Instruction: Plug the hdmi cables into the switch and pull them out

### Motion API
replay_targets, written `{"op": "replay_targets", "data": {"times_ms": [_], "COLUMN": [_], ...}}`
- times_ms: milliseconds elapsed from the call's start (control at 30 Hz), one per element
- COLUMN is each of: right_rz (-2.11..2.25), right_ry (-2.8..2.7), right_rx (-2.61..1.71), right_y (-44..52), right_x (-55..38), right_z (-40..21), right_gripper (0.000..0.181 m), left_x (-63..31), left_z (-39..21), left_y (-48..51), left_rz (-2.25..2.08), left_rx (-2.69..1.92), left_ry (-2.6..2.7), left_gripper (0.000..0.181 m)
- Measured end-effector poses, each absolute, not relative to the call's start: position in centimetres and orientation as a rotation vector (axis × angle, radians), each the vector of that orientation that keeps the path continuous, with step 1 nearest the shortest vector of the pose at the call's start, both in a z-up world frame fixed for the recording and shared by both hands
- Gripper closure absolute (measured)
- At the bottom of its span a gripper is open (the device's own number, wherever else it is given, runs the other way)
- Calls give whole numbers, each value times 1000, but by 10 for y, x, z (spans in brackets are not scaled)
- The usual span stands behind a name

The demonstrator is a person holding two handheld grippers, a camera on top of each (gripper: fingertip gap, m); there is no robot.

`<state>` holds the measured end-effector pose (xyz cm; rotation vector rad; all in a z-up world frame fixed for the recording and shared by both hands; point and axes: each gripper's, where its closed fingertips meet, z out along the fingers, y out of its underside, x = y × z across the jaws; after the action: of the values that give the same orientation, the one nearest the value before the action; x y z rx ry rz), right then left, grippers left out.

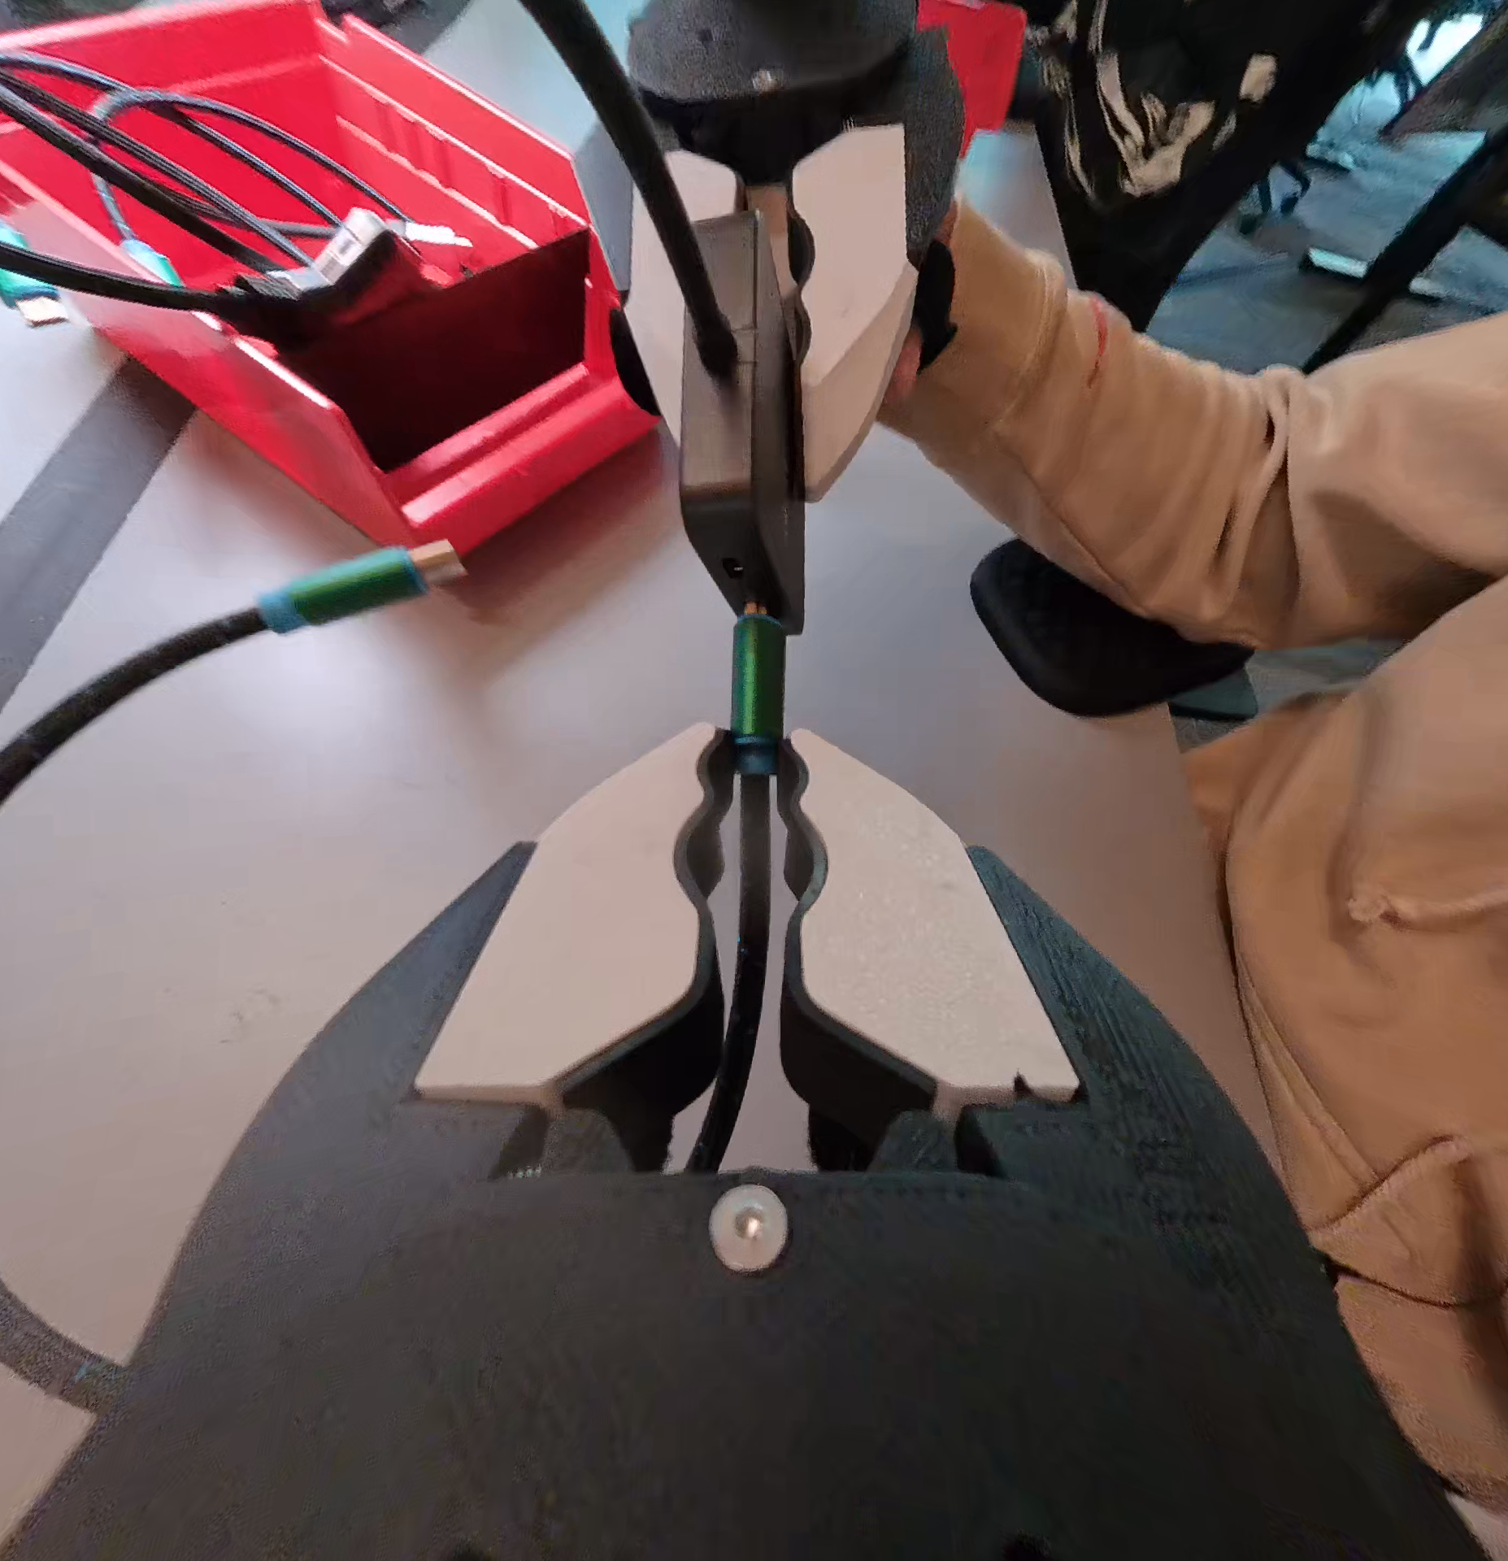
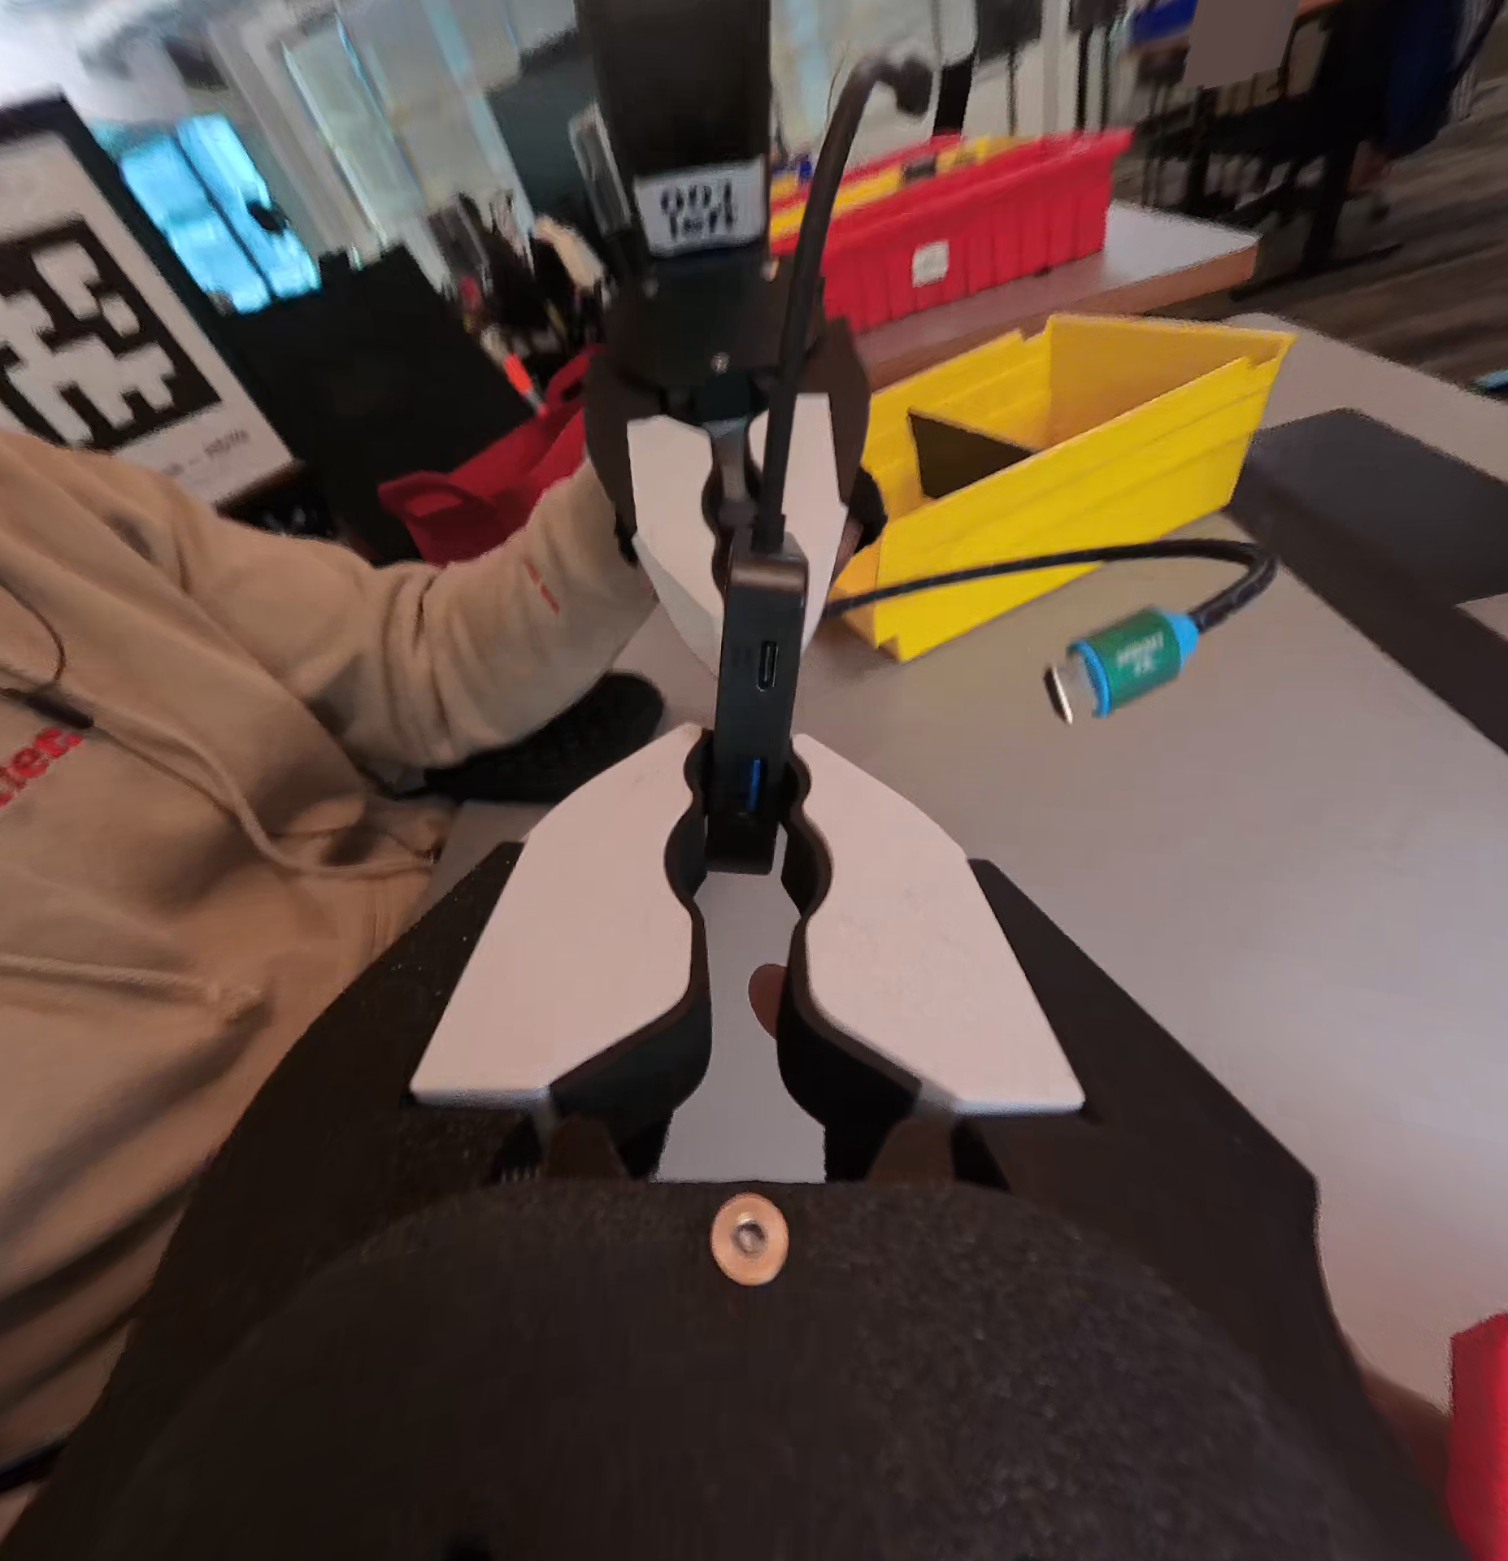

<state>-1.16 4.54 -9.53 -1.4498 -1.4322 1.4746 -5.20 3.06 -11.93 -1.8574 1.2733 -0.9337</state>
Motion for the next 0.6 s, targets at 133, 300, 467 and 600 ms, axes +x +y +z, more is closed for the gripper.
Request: {"op": "replay_targets", "data": {"times_ms": [133,300,467,600], "right_rz": [1381,1332,1418,1428], "right_ry": [-1606,-1785,-1615,-1493], "right_rx": [-1530,-1606,-1523,-1467], "right_y": [35,23,36,45], "right_x": [-2,-4,-24,-34], "right_z": [-117,-152,-143,-130], "right_gripper": [168,168,166,162], "left_x": [-46,-47,-59,-64], "left_z": [-119,-131,-133,-131], "left_y": [27,21,31,34], "left_rz": [-998,-939,-920,-940], "left_rx": [-1863,-1925,-1959,-1958], "left_ry": [1267,1333,1276,1250], "left_gripper": [172,172,171,171]}}
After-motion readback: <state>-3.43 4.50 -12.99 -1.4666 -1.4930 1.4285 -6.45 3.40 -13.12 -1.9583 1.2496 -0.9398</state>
